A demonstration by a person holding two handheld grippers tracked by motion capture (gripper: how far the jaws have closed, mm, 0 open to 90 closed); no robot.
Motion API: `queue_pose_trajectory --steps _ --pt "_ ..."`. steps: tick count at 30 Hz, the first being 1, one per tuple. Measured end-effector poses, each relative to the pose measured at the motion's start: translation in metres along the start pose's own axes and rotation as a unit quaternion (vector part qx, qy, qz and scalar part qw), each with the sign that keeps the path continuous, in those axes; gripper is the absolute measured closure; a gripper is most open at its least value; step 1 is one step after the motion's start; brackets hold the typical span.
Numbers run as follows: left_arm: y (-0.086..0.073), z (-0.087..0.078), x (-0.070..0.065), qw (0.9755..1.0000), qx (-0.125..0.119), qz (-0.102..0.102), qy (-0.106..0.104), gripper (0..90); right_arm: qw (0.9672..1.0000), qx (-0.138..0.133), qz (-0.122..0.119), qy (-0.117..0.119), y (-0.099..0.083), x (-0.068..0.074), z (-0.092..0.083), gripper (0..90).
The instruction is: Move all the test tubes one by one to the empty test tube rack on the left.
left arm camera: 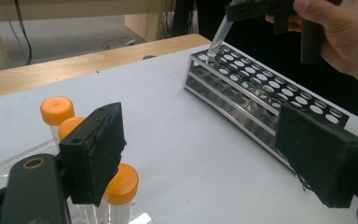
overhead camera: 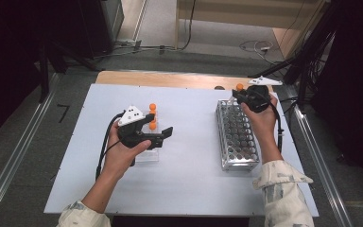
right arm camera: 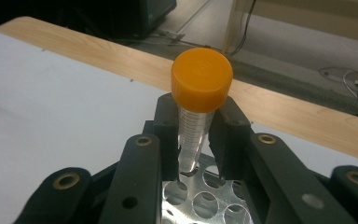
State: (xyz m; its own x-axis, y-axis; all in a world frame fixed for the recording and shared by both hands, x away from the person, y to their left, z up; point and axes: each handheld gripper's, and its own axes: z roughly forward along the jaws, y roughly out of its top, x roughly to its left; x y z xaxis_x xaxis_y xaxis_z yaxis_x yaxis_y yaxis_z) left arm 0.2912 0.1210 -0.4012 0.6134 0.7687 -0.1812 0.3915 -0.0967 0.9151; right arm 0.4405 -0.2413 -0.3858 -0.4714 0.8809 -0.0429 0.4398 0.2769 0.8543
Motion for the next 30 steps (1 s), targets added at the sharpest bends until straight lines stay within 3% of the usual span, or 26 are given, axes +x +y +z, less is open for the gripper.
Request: queue_pose_trajectory --steps 7,14,19,24,30 --pt "0.001 -0.001 -0.002 1.0 -0.004 0.0 0.0 17.3 0.9988 -0.018 -0.034 0.029 0.007 0.026 -0.024 71.4" --pt "0.001 -0.001 -0.003 1.0 -0.004 0.003 -0.001 17.5 0.9934 -0.014 -0.062 0.095 0.002 0.073 -0.033 71.4" --pt "0.002 -0.003 -0.006 0.9999 -0.01 0.004 -0.003 18.9 0.9859 0.006 -0.086 0.144 -0.009 0.112 -0.031 71.4" --pt "0.003 -0.004 -0.008 0.9998 -0.016 0.008 -0.009 22.2 0.9755 0.027 -0.112 0.187 -0.022 0.15 -0.023 71.4" --pt "0.002 -0.002 -0.01 0.9996 -0.008 0.015 -0.022 31.3 0.9657 0.043 -0.132 0.22 -0.033 0.181 -0.014 71.4"
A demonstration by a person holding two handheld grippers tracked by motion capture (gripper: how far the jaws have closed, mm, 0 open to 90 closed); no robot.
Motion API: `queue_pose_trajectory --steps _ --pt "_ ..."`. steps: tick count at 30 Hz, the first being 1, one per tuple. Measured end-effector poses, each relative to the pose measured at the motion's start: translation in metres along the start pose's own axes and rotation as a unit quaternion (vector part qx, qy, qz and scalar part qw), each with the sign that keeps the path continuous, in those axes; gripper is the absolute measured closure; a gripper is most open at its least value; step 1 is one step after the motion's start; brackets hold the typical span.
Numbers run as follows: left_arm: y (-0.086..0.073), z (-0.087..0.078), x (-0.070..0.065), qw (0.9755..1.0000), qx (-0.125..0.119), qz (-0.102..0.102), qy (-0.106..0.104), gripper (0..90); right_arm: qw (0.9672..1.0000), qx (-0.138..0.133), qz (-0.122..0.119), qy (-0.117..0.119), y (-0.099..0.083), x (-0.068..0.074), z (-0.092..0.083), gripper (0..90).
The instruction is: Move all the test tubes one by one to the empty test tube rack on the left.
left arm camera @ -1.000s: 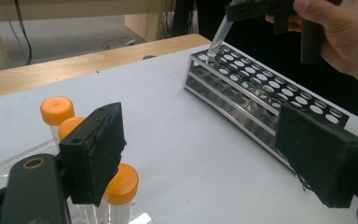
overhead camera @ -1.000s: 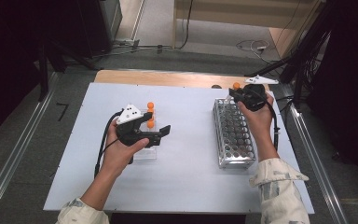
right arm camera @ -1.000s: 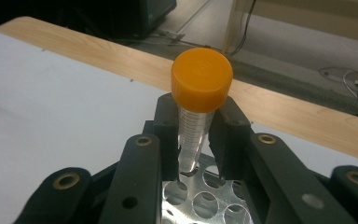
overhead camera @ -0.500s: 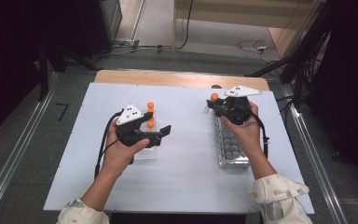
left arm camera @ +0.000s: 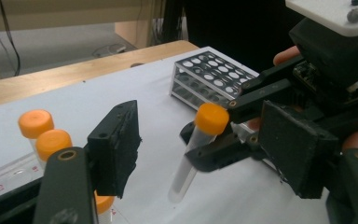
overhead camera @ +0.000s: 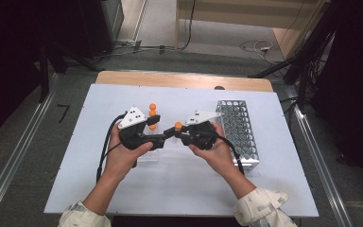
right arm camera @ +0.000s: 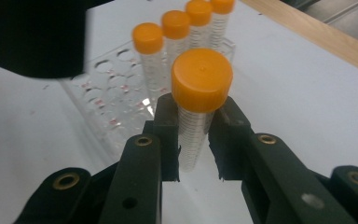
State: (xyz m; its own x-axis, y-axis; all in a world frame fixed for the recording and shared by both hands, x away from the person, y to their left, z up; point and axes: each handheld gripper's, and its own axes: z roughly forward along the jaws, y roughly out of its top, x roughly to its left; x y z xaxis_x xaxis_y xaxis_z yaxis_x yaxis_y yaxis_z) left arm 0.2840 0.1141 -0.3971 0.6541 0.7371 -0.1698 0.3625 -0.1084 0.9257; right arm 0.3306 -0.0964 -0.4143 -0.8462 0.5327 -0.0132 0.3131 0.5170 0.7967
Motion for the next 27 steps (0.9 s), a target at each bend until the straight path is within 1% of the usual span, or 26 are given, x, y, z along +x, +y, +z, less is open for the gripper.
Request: queue_pose_trajectory --steps 2,3,8,12,16,20,24,25,26,27 --pt "-0.002 0.002 0.0 1.0 0.003 0.001 -0.004 35.6 1.0 0.0 -0.002 0.007 0.001 0.005 0.003 71.4" --pt "-0.002 0.003 0.0 1.0 0.006 0.001 -0.007 37.4 0.9999 -0.001 -0.007 0.012 0.002 0.008 0.004 71.4" --pt "-0.005 0.007 -0.001 0.9998 0.016 0.007 -0.011 46.4 0.9995 -0.004 -0.016 0.026 0.007 0.019 0.006 71.4" --pt "-0.006 0.007 -0.001 0.9997 0.021 0.015 -0.006 56.0 0.9994 -0.005 -0.014 0.032 0.008 0.022 0.007 71.4" --pt "-0.007 0.008 -0.002 0.9995 0.024 0.016 -0.009 64.0 0.9992 -0.007 -0.018 0.034 0.009 0.023 0.008 71.4" --pt "-0.007 0.008 -0.002 0.9995 0.025 0.016 -0.013 68.9 0.9993 -0.005 -0.015 0.034 0.009 0.023 0.008 71.4" --pt "-0.007 0.006 -0.003 0.9995 0.022 0.018 -0.011 69.9 0.9992 -0.007 -0.013 0.037 0.009 0.023 0.008 71.0" --pt "-0.007 0.006 -0.003 0.9995 0.022 0.019 -0.011 70.1 0.9991 -0.009 -0.011 0.039 0.009 0.023 0.007 69.9" --pt "-0.006 0.006 -0.003 0.9995 0.022 0.021 -0.008 70.2 0.999 -0.011 -0.009 0.043 0.009 0.023 0.007 66.0" --pt "-0.006 0.005 -0.003 0.9996 0.02 0.021 -0.006 70.2 0.9988 -0.011 -0.006 0.048 0.009 0.023 0.007 59.9"
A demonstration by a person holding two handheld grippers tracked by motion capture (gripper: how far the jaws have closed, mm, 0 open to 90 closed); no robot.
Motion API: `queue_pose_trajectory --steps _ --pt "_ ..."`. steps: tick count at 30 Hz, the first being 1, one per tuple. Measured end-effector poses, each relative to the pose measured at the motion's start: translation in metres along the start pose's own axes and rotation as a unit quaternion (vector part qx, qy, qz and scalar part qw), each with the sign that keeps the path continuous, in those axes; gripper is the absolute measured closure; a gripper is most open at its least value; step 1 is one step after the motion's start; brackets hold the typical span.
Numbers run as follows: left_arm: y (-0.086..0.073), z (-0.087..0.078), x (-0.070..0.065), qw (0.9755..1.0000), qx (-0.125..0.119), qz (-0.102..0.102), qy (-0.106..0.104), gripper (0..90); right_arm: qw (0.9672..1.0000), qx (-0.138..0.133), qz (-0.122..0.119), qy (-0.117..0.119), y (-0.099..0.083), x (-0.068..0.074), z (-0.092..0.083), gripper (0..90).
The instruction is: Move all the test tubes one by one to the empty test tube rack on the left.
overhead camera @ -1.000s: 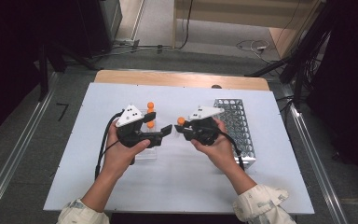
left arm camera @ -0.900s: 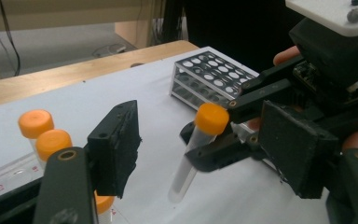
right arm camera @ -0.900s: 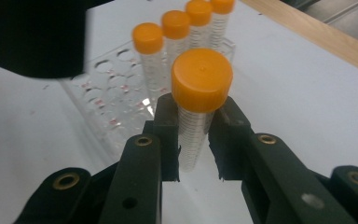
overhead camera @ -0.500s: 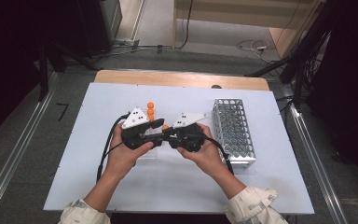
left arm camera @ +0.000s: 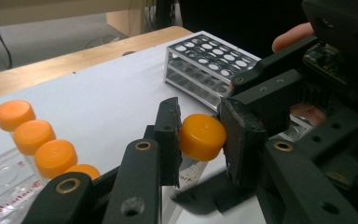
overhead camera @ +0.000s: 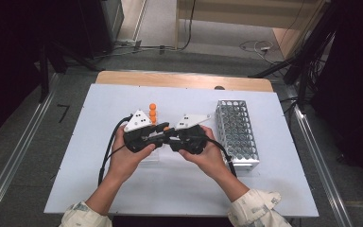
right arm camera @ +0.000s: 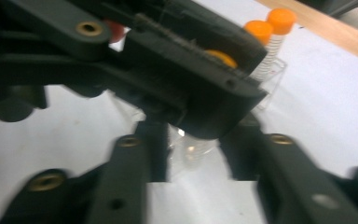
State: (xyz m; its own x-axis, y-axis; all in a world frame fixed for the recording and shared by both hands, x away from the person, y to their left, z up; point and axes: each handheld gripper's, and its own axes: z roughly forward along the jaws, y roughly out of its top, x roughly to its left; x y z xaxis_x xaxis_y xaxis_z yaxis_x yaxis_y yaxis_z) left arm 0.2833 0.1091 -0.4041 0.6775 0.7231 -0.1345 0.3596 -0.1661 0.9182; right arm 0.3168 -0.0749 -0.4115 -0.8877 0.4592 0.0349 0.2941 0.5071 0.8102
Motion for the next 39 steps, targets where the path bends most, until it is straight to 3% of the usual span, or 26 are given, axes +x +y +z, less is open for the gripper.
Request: queue_pose_trajectory --steps 5,11,20,28,34,39 --pt "0.007 -0.012 0.005 0.9998 -0.021 -0.006 0.005 70.3 0.9999 -0.004 0.007 0.008 -0.003 0.001 -0.003 36.0" --pt "0.017 -0.031 0.012 0.9987 -0.048 -0.017 0.011 70.3 0.999 -0.024 0.035 0.013 -0.013 -0.007 -0.016 25.0" --pt "0.007 -0.031 0.02 0.9981 -0.043 -0.034 0.028 70.2 0.9983 -0.034 0.048 -0.004 -0.023 -0.015 -0.03 22.7" --pt "-0.009 -0.026 0.029 0.9979 -0.023 -0.043 0.041 70.2 0.9978 -0.036 0.054 -0.011 -0.027 -0.018 -0.037 22.7" --pt "-0.021 -0.017 0.029 0.998 0.004 -0.034 0.053 70.2 0.9976 -0.038 0.056 -0.013 -0.029 -0.019 -0.04 22.8" --pt "-0.024 -0.014 0.027 0.9978 0.01 -0.027 0.059 70.1 0.9976 -0.039 0.055 -0.013 -0.029 -0.019 -0.04 22.8"
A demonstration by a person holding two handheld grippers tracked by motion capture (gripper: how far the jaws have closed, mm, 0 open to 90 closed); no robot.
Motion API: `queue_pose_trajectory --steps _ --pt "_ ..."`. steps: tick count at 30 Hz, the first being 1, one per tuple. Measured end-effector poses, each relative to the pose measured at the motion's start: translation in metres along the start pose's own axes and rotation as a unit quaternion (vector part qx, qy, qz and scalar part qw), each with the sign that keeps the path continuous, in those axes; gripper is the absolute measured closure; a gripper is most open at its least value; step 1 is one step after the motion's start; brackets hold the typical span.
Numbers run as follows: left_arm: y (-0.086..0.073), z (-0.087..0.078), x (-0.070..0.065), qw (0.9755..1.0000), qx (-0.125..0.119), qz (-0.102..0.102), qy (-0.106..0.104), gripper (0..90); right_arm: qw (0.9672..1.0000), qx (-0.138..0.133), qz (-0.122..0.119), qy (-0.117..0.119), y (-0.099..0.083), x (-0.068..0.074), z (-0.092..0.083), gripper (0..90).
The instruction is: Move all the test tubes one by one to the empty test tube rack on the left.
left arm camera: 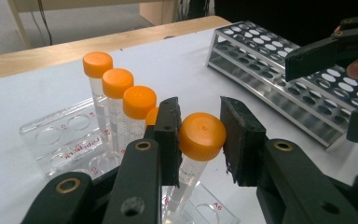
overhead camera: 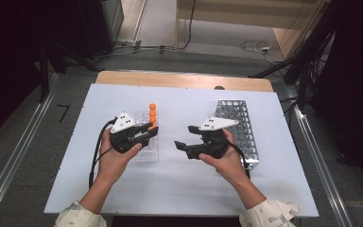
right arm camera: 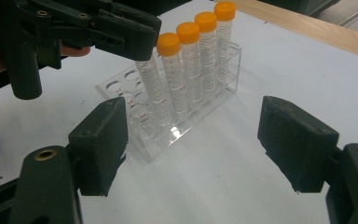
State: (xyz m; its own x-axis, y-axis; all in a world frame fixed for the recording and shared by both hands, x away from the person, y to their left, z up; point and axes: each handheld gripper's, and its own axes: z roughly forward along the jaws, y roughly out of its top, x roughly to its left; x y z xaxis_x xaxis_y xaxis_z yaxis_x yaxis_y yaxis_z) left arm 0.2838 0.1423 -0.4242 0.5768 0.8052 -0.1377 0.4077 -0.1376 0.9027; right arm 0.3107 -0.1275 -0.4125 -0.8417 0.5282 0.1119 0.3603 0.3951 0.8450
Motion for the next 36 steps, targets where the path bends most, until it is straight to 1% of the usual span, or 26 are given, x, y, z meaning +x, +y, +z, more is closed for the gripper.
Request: queue_pose_trajectory --steps 2,4,6,8,9,11,14,15,18,21,26,30,31,36 --pt "0.0 0.0 0.0 1.0 0.0 -0.002 -0.002 69.0 1.0 0.001 -0.001 0.0 -0.001 0.0 0.001 22.8" --pt "0.0 0.0 0.0 1.0 0.0 -0.003 -0.005 64.3 1.0 0.002 0.0 -0.001 -0.001 0.0 0.001 22.8" --pt "0.001 -0.001 -0.001 0.9999 -0.006 -0.009 -0.011 59.6 1.0 0.002 0.0 -0.002 -0.001 -0.001 0.001 22.7" --pt "0.002 -0.002 -0.001 0.9997 -0.01 -0.015 -0.018 55.9 1.0 0.0 0.001 -0.003 -0.001 -0.001 0.002 22.5" --pt "0.002 -0.003 -0.001 0.9995 -0.009 -0.017 -0.027 53.5 1.0 0.001 0.001 -0.004 -0.002 -0.002 0.002 22.2" --pt "0.004 -0.004 -0.002 0.9989 -0.013 -0.025 -0.037 47.6 1.0 0.002 0.002 -0.007 -0.002 -0.002 0.002 22.0" --pt "0.006 -0.005 -0.003 0.9991 -0.011 -0.025 -0.034 31.9 0.9999 0.001 0.004 -0.011 -0.003 -0.005 0.002 21.6" --pt "0.006 -0.005 -0.003 0.999 -0.012 -0.027 -0.033 28.3 0.9999 0.0 0.005 -0.012 -0.003 -0.005 0.002 21.4" --pt "0.007 -0.007 -0.002 0.9993 -0.013 -0.025 -0.023 23.7 0.9998 -0.001 0.007 -0.016 -0.004 -0.007 0.0 21.1" --pt "0.007 -0.009 -0.001 0.9994 -0.017 -0.024 -0.017 21.3 0.9996 -0.003 0.01 -0.026 -0.006 -0.011 -0.002 19.8" --pt "0.006 -0.014 0.001 0.9994 -0.018 -0.027 -0.013 20.1 0.9988 -0.006 0.019 -0.044 -0.009 -0.018 -0.008 19.1" --pt "0.005 -0.018 0.003 0.9991 -0.021 -0.032 -0.015 19.9 0.9983 -0.008 0.028 -0.051 -0.012 -0.022 -0.015 19.0" --pt "0.005 -0.019 0.003 0.9991 -0.021 -0.032 -0.017 19.6 0.9982 -0.01 0.029 -0.051 -0.012 -0.024 -0.017 19.0" --pt "0.003 -0.023 0.003 0.9992 -0.022 -0.029 -0.014 19.3 0.9978 -0.021 0.035 -0.052 -0.013 -0.027 -0.027 18.8"
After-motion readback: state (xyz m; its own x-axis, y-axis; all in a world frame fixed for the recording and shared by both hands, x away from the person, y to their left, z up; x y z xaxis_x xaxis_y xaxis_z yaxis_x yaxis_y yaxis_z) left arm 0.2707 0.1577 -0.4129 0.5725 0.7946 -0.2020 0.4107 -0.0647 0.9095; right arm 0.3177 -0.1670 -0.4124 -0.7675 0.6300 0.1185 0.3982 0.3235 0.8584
